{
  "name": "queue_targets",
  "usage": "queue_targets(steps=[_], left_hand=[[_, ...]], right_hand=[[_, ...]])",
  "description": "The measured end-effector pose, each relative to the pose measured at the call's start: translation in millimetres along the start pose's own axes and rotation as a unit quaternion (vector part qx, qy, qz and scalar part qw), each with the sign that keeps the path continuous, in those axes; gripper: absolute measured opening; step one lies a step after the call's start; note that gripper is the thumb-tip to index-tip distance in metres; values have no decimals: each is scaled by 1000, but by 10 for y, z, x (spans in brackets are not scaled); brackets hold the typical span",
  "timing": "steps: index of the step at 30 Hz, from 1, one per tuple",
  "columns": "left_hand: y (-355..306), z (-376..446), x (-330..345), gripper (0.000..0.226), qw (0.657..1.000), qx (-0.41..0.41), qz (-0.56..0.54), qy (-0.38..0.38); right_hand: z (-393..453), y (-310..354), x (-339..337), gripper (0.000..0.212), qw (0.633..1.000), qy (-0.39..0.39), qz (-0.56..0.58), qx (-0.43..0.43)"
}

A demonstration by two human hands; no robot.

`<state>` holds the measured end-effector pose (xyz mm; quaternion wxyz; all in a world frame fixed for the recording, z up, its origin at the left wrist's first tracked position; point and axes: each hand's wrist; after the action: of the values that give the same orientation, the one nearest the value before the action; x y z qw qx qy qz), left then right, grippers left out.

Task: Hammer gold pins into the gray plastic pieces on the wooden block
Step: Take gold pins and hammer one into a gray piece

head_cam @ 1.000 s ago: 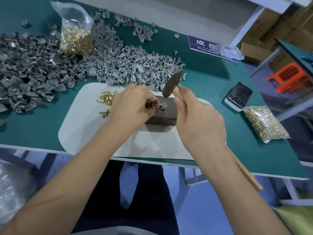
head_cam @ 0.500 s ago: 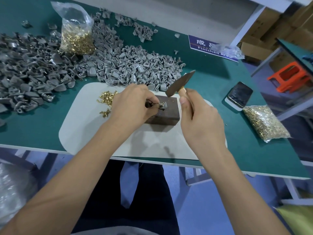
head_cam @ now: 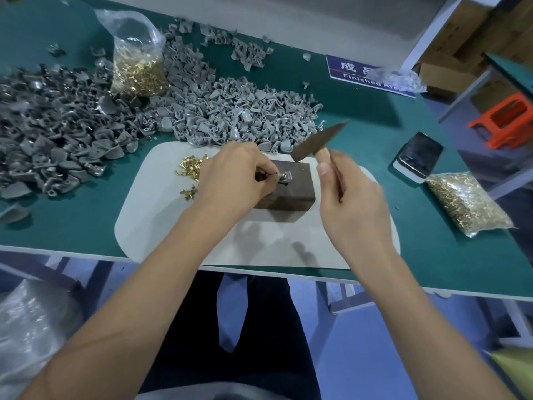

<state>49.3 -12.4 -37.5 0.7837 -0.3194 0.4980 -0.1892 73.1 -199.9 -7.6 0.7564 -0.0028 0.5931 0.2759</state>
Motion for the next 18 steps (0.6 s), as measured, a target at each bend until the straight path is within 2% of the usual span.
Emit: queue_targets(steps=[3, 7, 10, 14, 17, 18], left_hand=[[13, 0, -10, 4, 1000, -4, 5, -1], [34, 2, -14, 4, 1000, 0, 0, 8], [46, 0, -18, 4, 1000, 2, 8, 0], [63, -7, -8, 5, 1000, 8, 0, -2], [73, -5, -8, 6, 1000, 10, 5, -7], [72, -9, -4, 7, 1000, 11, 6, -6]], right_hand=[[15, -31, 10, 25, 998, 51, -32, -14], [45, -10, 2, 24, 1000, 4, 0, 3], [17, 16, 21, 25, 999, 40, -32, -13], [-25, 33, -2, 27, 999, -43, 23, 11], [13, 12, 6, 29, 998, 53, -39, -10], [28, -3, 2, 28, 997, 64, -42, -6]])
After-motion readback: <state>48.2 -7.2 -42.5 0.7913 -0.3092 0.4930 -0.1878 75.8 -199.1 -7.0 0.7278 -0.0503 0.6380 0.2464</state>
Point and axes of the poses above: each hand's wrist, its own z-axis towards the middle knuckle, its own x-axis out of the palm, y = z × x, and after that the axes turned 11 degrees about -z, right-handed
